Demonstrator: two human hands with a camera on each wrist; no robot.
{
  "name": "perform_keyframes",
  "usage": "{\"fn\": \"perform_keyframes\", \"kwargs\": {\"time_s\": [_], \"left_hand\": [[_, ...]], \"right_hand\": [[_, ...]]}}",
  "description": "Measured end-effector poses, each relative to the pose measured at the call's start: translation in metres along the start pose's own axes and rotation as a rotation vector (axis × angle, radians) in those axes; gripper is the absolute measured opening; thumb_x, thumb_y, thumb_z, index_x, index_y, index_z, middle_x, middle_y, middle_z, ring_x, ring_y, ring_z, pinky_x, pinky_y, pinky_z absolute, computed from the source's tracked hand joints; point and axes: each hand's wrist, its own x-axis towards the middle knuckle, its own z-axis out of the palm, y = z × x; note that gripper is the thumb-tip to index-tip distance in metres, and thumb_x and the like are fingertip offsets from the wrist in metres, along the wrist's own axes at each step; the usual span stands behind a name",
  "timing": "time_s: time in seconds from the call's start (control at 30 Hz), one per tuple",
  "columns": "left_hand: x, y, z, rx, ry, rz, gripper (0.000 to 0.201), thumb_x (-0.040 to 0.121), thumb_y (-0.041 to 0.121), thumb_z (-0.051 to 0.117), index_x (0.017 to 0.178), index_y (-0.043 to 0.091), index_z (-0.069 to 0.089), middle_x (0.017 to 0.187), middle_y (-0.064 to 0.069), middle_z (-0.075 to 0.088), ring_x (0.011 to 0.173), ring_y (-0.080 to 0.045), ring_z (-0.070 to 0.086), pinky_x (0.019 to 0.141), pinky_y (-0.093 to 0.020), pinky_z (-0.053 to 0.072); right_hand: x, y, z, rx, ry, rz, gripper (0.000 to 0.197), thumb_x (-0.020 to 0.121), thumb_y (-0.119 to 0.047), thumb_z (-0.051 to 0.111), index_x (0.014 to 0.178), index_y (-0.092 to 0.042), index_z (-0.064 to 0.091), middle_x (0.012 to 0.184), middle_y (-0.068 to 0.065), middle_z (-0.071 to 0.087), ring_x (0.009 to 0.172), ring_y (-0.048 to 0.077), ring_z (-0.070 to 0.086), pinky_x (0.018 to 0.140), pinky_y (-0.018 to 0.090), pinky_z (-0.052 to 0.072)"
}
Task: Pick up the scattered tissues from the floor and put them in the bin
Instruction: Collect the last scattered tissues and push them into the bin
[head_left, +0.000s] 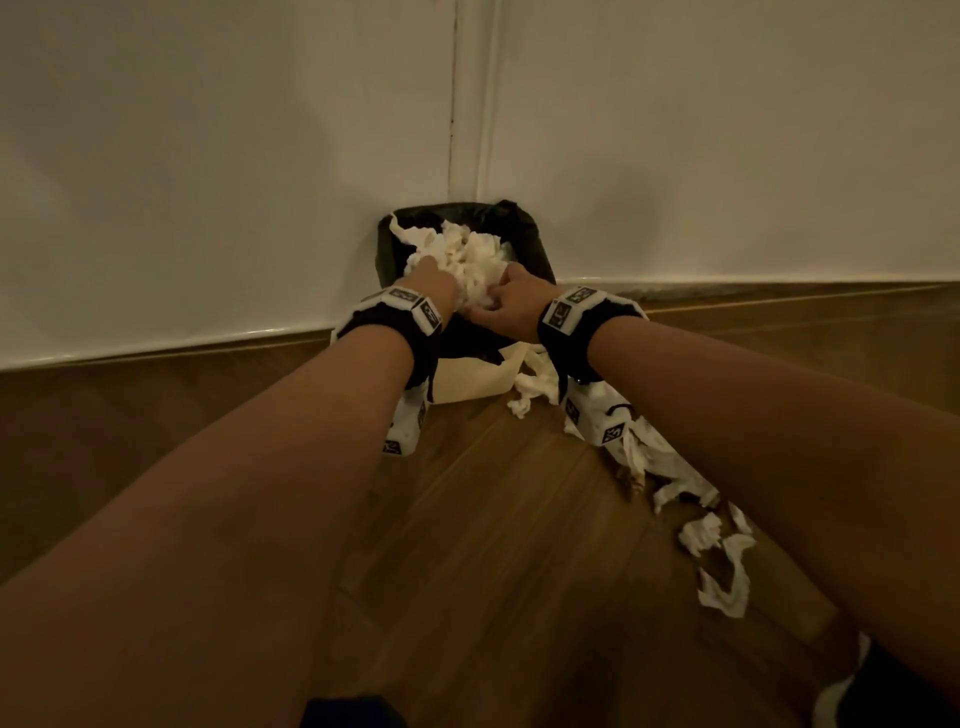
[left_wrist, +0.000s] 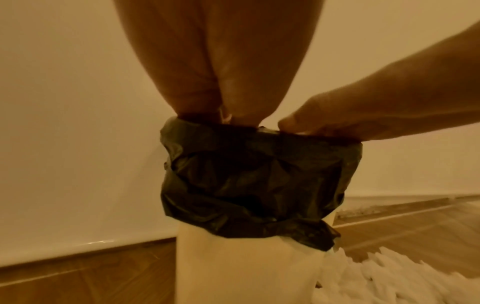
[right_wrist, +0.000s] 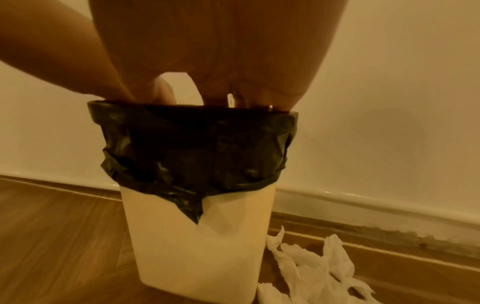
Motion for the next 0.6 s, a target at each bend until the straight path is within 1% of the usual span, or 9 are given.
{"fn": "perform_keyframes", "kwargs": {"time_s": [0.03,0.1,0.17,0.23,0.27,0.37,0.5,0.57,0.6], "left_hand": [[0.002,-0.001,-0.002,0.01,-0.012,0.006,0.03,0.097,0.011,0.043,0.121,0.004,0.058,0.128,-0.018,0.048,0.112,-0.033,0.053,0.093,-0.038,0.045],[0.003,0.0,-0.004,0.026,0.04,0.021,0.026,0.096,0.014,0.046,0.115,0.01,0.063,0.121,-0.014,0.057,0.109,-0.03,0.055,0.092,-0.038,0.043],[0.002,0.001,-0.003,0.048,0.123,0.016,0.023,0.095,0.015,0.048,0.111,0.015,0.064,0.115,-0.011,0.06,0.105,-0.028,0.056,0.09,-0.037,0.04],[0.003,0.0,-0.002,0.027,0.157,0.023,0.024,0.095,0.01,0.046,0.115,0.011,0.059,0.114,-0.013,0.059,0.102,-0.029,0.056,0.084,-0.036,0.041],[0.003,0.002,-0.002,0.008,0.152,0.027,0.026,0.095,0.007,0.045,0.118,0.009,0.058,0.117,-0.015,0.056,0.102,-0.031,0.057,0.082,-0.037,0.043],[0.007,0.004,-0.003,-0.006,0.121,0.035,0.026,0.094,0.005,0.047,0.117,0.002,0.059,0.127,-0.017,0.046,0.105,-0.033,0.056,0.088,-0.037,0.046],[0.011,0.0,-0.004,0.061,-0.034,0.069,0.027,0.096,0.013,0.046,0.116,0.004,0.061,0.123,-0.017,0.057,0.108,-0.031,0.057,0.088,-0.036,0.047],[0.012,0.0,-0.001,0.116,-0.058,0.106,0.033,0.1,0.019,0.037,0.128,0.008,0.053,0.127,-0.017,0.055,0.113,-0.031,0.055,0.093,-0.038,0.044],[0.013,0.001,0.0,0.147,-0.063,0.118,0.039,0.102,0.024,0.032,0.138,0.013,0.043,0.135,-0.016,0.05,0.12,-0.032,0.05,0.097,-0.041,0.041]], "right_hand": [[0.002,0.001,0.0,-0.05,-0.014,-0.011,0.074,0.085,-0.07,0.037,0.142,-0.022,0.037,0.142,0.011,0.033,0.125,0.03,0.041,0.102,0.038,0.036],[0.003,0.002,0.002,-0.185,-0.043,-0.02,0.078,0.08,-0.073,0.044,0.137,-0.02,0.043,0.137,0.01,0.039,0.119,0.03,0.046,0.095,0.039,0.041],[0.003,0.003,0.003,-0.297,-0.037,-0.039,0.061,0.085,-0.059,0.051,0.127,-0.015,0.052,0.126,0.01,0.048,0.108,0.029,0.053,0.087,0.038,0.045],[0.002,0.003,0.003,-0.329,-0.019,-0.045,0.04,0.092,-0.042,0.05,0.118,-0.012,0.059,0.115,0.01,0.059,0.1,0.028,0.058,0.082,0.036,0.047],[0.002,0.002,0.003,-0.336,-0.022,-0.037,0.035,0.094,-0.037,0.049,0.114,-0.011,0.06,0.11,0.01,0.062,0.098,0.028,0.059,0.081,0.035,0.047],[0.001,0.0,0.002,-0.345,-0.026,-0.034,0.032,0.095,-0.034,0.048,0.112,-0.01,0.061,0.105,0.01,0.063,0.095,0.028,0.06,0.082,0.035,0.047],[0.003,-0.001,0.001,-0.361,-0.047,-0.035,0.031,0.096,-0.034,0.047,0.112,-0.011,0.06,0.106,0.009,0.062,0.096,0.028,0.059,0.078,0.033,0.042],[0.001,-0.001,0.001,-0.358,-0.052,-0.035,0.032,0.096,-0.034,0.046,0.114,-0.012,0.06,0.106,0.009,0.063,0.096,0.028,0.059,0.077,0.032,0.04],[0.0,-0.001,0.001,-0.358,-0.049,-0.037,0.031,0.096,-0.034,0.046,0.114,-0.012,0.06,0.106,0.009,0.063,0.096,0.028,0.059,0.076,0.032,0.04]]}}
